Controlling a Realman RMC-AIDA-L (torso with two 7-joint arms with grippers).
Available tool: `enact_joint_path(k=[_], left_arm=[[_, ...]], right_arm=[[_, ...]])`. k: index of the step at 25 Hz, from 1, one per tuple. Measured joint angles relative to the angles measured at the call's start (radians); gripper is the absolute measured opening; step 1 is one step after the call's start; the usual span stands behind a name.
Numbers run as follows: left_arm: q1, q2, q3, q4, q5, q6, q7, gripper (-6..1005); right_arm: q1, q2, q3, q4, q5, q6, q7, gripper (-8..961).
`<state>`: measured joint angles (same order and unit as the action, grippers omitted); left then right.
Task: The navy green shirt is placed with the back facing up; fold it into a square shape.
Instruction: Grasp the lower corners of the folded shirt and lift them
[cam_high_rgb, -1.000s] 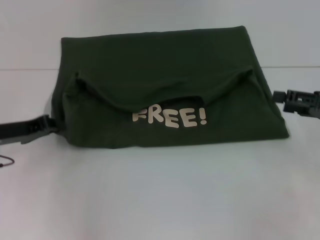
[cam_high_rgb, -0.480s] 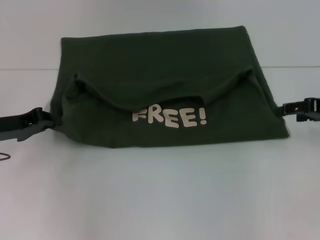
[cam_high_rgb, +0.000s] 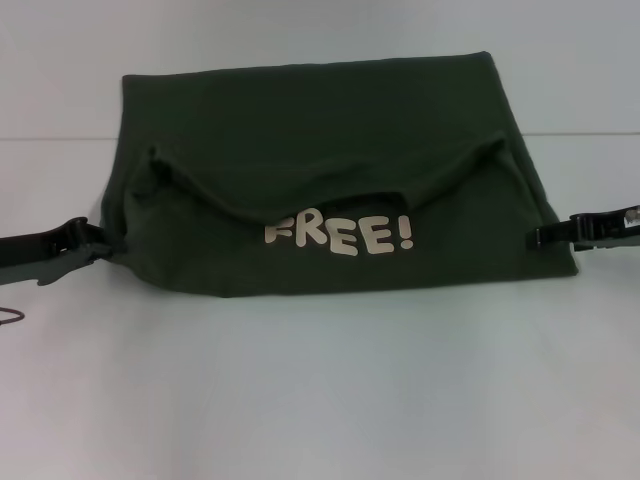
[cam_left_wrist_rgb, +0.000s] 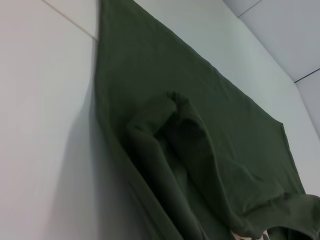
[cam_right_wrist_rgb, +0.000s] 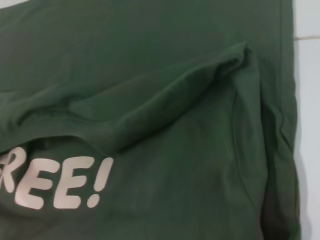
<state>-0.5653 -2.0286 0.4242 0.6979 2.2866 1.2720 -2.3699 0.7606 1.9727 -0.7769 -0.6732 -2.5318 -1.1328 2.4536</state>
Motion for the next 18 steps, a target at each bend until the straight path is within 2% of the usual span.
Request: enact_joint_path(k=[14,18], left_arm=[[-0.004,-0.002,0.002,0.000,-0.001,-0.020,0.000,-1],[-0.006,-0.001,0.004,0.000,-0.001,-0.022,0.000,-1]], right_arm=[[0.016,0.013,-0.009,0.092,-0.010,0.093,-0.010,849],[0.012,0.016,0.002,0.078,0.001,0.101,-0.006,654]])
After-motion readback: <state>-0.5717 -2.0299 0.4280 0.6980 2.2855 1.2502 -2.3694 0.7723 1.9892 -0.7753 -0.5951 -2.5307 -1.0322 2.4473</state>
